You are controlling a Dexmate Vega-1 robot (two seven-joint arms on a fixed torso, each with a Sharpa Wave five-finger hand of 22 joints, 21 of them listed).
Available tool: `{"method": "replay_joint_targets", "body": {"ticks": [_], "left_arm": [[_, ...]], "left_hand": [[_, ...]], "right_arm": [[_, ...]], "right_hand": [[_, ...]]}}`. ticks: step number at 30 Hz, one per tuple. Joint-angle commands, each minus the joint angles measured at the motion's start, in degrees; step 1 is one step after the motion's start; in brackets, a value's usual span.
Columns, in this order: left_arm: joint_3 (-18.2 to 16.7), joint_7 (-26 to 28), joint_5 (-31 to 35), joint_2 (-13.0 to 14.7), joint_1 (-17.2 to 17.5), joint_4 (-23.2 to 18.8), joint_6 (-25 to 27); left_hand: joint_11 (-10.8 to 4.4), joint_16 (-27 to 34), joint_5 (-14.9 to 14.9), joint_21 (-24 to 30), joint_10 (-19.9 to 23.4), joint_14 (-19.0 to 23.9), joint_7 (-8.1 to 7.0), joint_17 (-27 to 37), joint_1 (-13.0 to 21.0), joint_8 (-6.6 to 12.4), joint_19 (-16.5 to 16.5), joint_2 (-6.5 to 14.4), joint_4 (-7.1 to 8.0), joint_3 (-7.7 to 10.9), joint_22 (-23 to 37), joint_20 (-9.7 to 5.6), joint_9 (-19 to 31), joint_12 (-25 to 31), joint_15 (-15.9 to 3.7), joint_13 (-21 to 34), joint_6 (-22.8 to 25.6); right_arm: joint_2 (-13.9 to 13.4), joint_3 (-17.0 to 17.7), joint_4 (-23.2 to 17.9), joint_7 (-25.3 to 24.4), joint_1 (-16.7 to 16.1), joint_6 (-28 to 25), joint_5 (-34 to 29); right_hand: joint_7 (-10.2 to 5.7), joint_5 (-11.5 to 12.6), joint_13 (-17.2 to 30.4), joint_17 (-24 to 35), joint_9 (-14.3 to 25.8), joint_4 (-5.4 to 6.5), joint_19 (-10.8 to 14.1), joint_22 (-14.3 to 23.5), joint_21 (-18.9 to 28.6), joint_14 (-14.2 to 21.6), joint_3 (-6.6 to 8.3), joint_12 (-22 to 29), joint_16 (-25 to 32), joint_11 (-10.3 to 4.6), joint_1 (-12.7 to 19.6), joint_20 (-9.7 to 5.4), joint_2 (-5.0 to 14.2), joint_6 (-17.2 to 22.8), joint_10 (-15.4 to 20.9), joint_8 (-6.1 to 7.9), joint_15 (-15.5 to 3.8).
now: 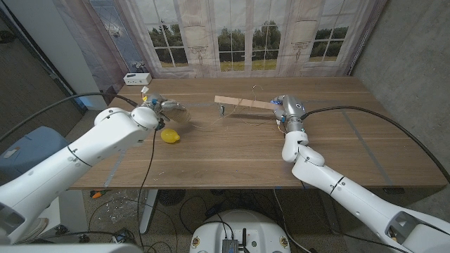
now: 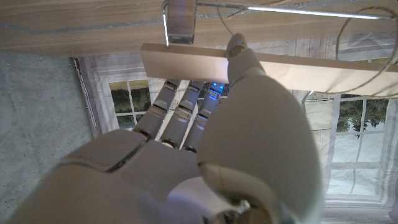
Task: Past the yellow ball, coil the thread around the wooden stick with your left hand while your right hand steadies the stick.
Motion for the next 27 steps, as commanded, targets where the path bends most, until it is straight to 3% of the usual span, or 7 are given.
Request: {"method": "replay_joint_targets", "body": {"ticks": [1, 18, 27], "left_arm": [[5.35, -6.38, 3.30, -0.26, -7.52, 3.43, 7.26], [14.84, -11.90, 9.44, -2.14, -16.63, 9.04, 13.89], [17.63, -13.97, 11.81, -2.60, -18.78, 10.79, 14.41]], "left_hand": [[-7.59, 0.46, -0.04, 0.25, 8.27, 10.99, -1.45, 0.67, 11.12, -0.26, -0.94, 11.47, 0.99, 6.02, 0.18, -3.77, 0.17, -0.27, -13.41, 9.67, 2.71], [-7.23, 0.49, -0.20, 0.73, 8.57, 9.67, -1.43, 2.04, 10.86, -0.80, -1.83, 11.77, 1.39, 5.70, 0.34, -3.31, -0.05, -0.72, -13.04, 9.26, 2.35], [-6.87, -2.56, -0.57, 0.37, 6.20, 4.55, -2.27, 0.74, 8.21, -2.64, -4.74, 10.84, 2.34, 4.23, 0.14, -1.88, -0.58, -3.02, -12.59, 7.81, -0.34]], "right_arm": [[0.10, -2.05, 1.91, 4.15, 2.57, -2.07, 1.87], [-0.22, -5.37, 4.14, 12.35, 7.73, -7.96, 4.57], [-0.09, -6.65, 4.98, 13.73, 9.39, -9.63, 5.66]], "right_hand": [[1.17, 0.52, 6.01, 0.25, 0.23, 0.93, -0.36, 0.08, 0.27, -0.21, 0.65, 7.78, -0.05, 0.12, 0.86, -0.13, 3.28, 0.69, 3.83, 0.16, -8.06], [1.36, 0.38, 5.65, 0.25, 0.27, 1.14, -0.97, 0.06, 0.41, -1.14, 0.97, 7.07, -0.69, 0.37, 0.80, -0.03, 3.85, -0.10, 2.64, -0.21, -7.86], [0.80, 0.05, 4.40, -0.94, 0.14, 1.76, -1.70, -0.01, 0.45, -3.60, 1.46, 4.78, -2.54, 0.80, -0.02, 0.24, 4.12, -2.58, -0.60, -1.38, -7.44]]}}
